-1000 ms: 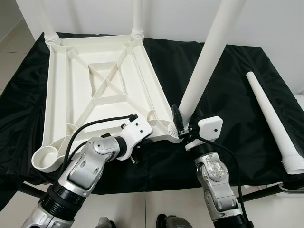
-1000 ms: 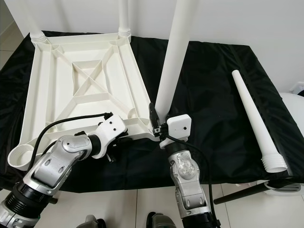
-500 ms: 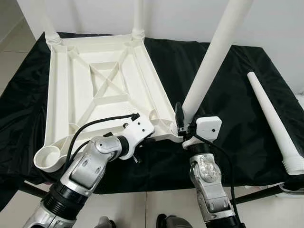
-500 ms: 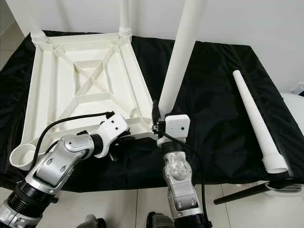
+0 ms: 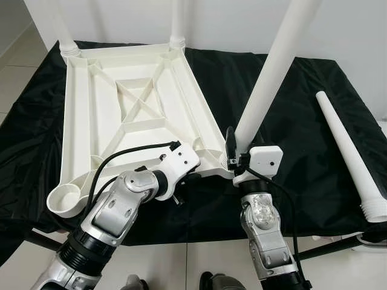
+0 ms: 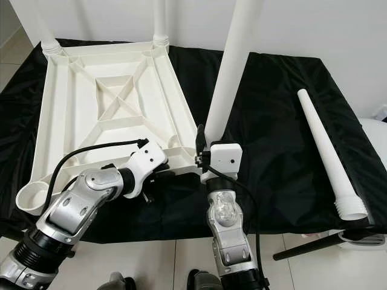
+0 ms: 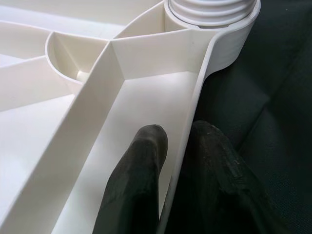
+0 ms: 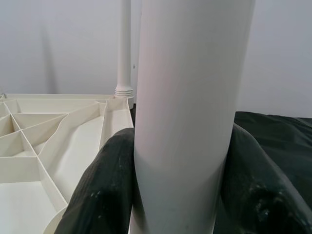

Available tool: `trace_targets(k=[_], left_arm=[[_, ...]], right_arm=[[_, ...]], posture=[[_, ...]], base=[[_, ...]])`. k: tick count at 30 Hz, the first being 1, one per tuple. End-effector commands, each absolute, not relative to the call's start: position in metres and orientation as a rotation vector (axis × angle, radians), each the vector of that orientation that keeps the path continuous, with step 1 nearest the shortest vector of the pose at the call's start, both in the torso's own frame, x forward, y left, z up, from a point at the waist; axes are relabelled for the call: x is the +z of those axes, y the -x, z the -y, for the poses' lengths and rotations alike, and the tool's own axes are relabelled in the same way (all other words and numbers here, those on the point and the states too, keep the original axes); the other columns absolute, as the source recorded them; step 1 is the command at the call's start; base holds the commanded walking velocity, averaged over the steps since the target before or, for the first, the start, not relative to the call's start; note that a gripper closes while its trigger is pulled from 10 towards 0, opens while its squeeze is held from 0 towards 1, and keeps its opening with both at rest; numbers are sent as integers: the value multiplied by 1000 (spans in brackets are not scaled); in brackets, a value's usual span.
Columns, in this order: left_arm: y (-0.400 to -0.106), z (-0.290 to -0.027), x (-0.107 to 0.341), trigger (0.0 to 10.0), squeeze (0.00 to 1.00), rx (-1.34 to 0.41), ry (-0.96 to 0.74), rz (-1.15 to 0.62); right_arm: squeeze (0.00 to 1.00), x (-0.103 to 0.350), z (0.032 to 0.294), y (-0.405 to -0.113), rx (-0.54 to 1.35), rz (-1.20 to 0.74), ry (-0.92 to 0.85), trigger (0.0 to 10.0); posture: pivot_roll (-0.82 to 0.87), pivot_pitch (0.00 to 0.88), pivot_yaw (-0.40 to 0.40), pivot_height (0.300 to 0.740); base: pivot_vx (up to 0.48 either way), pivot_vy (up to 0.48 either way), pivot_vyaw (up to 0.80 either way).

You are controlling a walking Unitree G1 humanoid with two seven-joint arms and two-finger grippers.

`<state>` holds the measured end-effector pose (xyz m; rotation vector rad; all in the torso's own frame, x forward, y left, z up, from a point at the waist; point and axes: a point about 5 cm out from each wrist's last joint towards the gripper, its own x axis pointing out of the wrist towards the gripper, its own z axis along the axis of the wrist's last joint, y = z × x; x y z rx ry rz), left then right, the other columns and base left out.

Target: Building children table

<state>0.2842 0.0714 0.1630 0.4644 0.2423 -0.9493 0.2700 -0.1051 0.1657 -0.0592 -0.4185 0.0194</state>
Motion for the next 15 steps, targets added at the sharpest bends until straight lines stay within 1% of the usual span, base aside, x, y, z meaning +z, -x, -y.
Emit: trace_targets(k=[1, 3, 4, 5, 15], left_arm=[[-289, -75, 189, 10000, 0, -928, -481, -136], [-289, -75, 189, 10000, 0, -924, -480, -138], [-290, -76, 189, 10000, 0, -920, -480, -139], [-290, -76, 190, 10000, 0, -917, -481, -139], [-292, -76, 190, 10000, 0, -911, -479, -141]], right_arm=[[0, 122, 138, -268, -120, 194, 111, 10000], [0, 122, 138, -267, -120, 194, 112, 10000], [63, 121, 139, -266, -115, 190, 103, 10000], [1000, 121, 139, -266, -97, 189, 86, 10000], [1000, 127, 140, -267, -34, 225, 71, 10000]], posture=[[-48, 140, -6, 740], [-48, 140, -6, 740], [-50, 142, -7, 740], [-51, 141, -7, 740], [-53, 138, -11, 740]], base=[[0, 0, 0], [0, 0, 0], [0, 0, 0], [0, 0, 0], [0, 0, 0]])
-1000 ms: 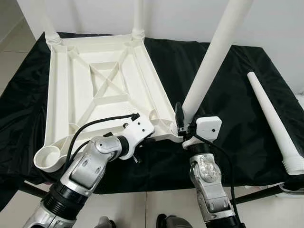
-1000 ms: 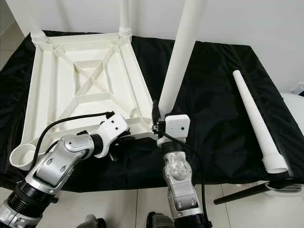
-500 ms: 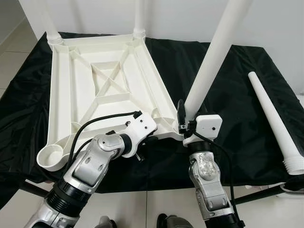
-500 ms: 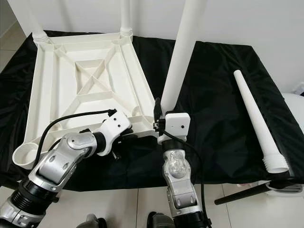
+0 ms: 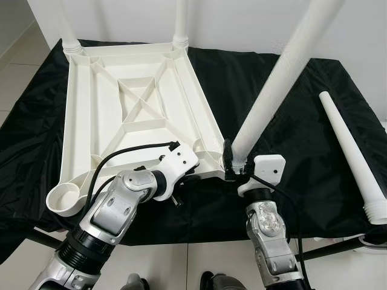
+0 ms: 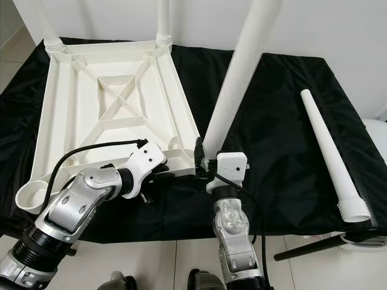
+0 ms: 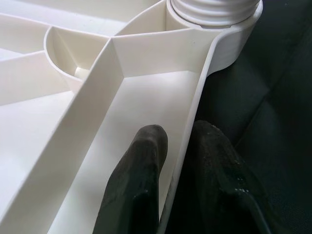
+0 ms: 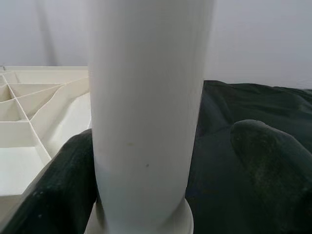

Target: Building children table

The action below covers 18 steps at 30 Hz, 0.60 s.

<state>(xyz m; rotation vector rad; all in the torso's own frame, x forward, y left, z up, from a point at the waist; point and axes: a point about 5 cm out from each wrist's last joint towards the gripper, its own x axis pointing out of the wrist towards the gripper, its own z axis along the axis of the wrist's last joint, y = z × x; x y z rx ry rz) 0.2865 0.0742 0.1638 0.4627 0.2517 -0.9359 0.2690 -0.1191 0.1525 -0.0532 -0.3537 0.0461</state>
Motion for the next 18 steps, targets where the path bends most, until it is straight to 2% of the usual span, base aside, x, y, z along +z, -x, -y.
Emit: trace_targets(k=[1, 5, 6, 7, 8, 13, 18], left_arm=[[-292, -76, 190, 10000, 0, -910, -479, -141], [-292, -76, 190, 10000, 0, -909, -478, -142], [-291, -75, 189, 10000, 0, -912, -477, -143], [-291, -75, 189, 10000, 0, -912, -477, -143], [-290, -75, 188, 10000, 0, -919, -480, -144], [-288, -75, 185, 10000, 0, -931, -491, -148], [-282, -74, 177, 10000, 0, -967, -518, -161]], right_arm=[[1000, 127, 140, -267, -34, 227, 73, 10000], [1000, 130, 141, -269, 13, 236, 60, 10000], [204, 131, 142, -270, 77, 232, 47, 10000], [204, 131, 142, -270, 77, 232, 47, 10000], [0, 132, 143, -272, 129, 227, 20, 10000], [0, 135, 148, -275, 191, 230, 13, 10000], [0, 139, 151, -278, 345, 224, 16, 10000]], posture=[[-53, 138, -11, 740], [-53, 135, -14, 740], [-52, 134, -15, 740], [-52, 134, -15, 740], [-53, 132, -16, 740], [-55, 128, -20, 740], [-57, 124, -24, 740]], base=[[0, 0, 0], [0, 0, 0], [0, 0, 0], [0, 0, 0], [0, 0, 0], [0, 0, 0], [0, 0, 0]])
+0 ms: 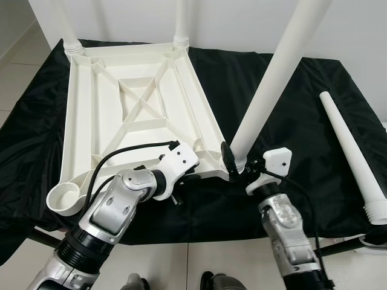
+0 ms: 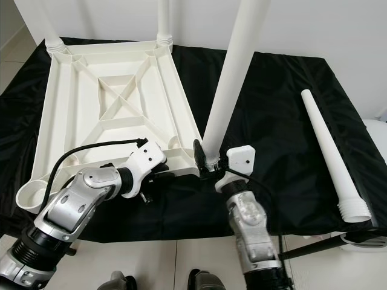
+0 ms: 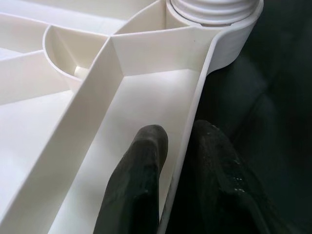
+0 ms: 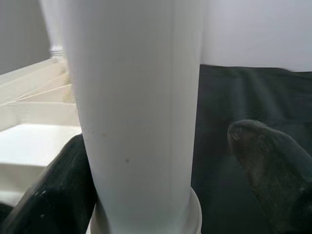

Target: Building children table

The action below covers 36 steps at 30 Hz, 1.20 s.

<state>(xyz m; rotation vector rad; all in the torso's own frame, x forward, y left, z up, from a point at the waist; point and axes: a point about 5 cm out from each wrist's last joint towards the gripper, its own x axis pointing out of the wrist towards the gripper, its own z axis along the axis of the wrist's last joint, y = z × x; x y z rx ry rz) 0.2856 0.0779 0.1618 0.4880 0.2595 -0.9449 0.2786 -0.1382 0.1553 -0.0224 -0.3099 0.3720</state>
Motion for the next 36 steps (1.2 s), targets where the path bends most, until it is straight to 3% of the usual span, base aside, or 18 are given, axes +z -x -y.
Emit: trace_targets(k=[1, 16, 33, 34, 35, 36], left_arm=[[-282, -74, 177, 10000, 0, -967, -518, -161], [-272, -72, 157, 10000, 0, -1038, -575, -214], [-278, -78, 137, 10000, 0, -970, -594, -276], [-279, -78, 138, 10000, 0, -967, -594, -275], [-280, -79, 139, 10000, 0, -964, -594, -275], [-280, -79, 139, 10000, 0, -963, -594, -274]], right_arm=[[0, 139, 151, -278, 345, 224, 16, 10000], [0, 162, 166, -293, 717, 223, 120, 10000], [0, 173, 163, -304, 907, 202, 143, 10000], [0, 172, 163, -304, 927, 194, 139, 6863], [0, 171, 164, -303, 946, 182, 133, 4667], [0, 170, 164, -303, 959, 175, 129, 4667]], posture=[[-57, 124, -24, 740], [-61, 119, -24, 740], [-46, 122, -36, 740], [-46, 124, -36, 740], [-46, 125, -36, 740], [-46, 125, -36, 740]], base=[[0, 0, 0], [0, 0, 0], [0, 0, 0], [0, 0, 0], [0, 0, 0], [0, 0, 0]])
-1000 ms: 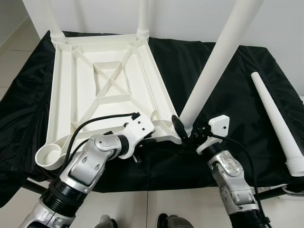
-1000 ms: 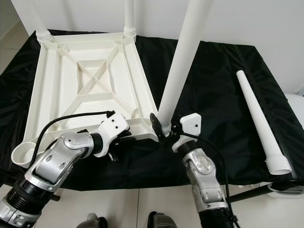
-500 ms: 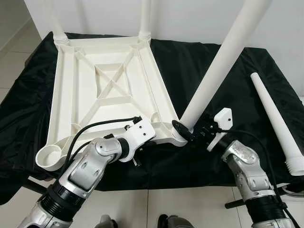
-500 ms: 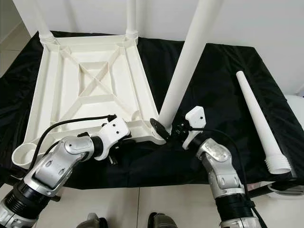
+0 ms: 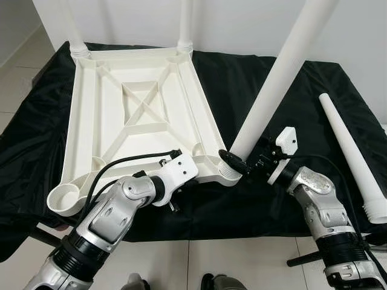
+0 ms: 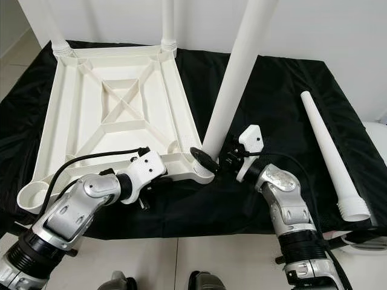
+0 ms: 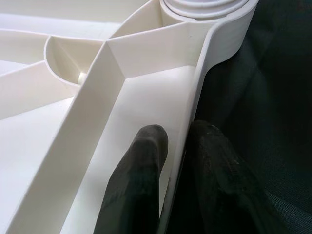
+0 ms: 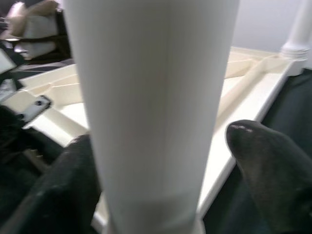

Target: Building children table

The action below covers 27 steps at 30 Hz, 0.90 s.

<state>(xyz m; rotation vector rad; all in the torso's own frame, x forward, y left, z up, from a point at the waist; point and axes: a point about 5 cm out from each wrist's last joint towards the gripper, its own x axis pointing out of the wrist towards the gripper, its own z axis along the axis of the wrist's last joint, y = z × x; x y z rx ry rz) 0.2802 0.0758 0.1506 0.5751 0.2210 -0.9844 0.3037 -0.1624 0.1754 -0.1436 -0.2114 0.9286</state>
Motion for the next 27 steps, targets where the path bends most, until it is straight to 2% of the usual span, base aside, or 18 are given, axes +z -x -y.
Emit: trace_targets(k=[1, 2, 5, 6, 16, 27], left_arm=[[-280, -79, 139, 10000, 0, -963, -594, -274], [-281, -81, 140, 10000, 0, -953, -596, -274], [-282, -81, 140, 10000, 0, -951, -597, -273], [-283, -82, 141, 10000, 0, -949, -598, -270], [-286, -81, 146, 10000, 0, -930, -594, -261], [-293, -83, 151, 10000, 0, -861, -567, -274]], right_arm=[[0, 170, 164, -303, 959, 175, 129, 4667], [0, 168, 165, -302, 982, 159, 128, 1098], [0, 168, 165, -301, 987, 156, 128, 1098], [0, 166, 167, -300, 1012, 134, 132, 0], [0, 163, 169, -296, 1025, 120, 129, 0], [0, 160, 154, -286, 986, 151, 53, 0]], posture=[[-46, 125, -36, 740], [-47, 126, -36, 740], [-47, 126, -36, 740], [-48, 127, -36, 740], [-49, 132, -35, 740], [-50, 137, -36, 740]], base=[[0, 0, 0], [0, 0, 0], [0, 0, 0], [0, 0, 0], [0, 0, 0], [0, 0, 0]])
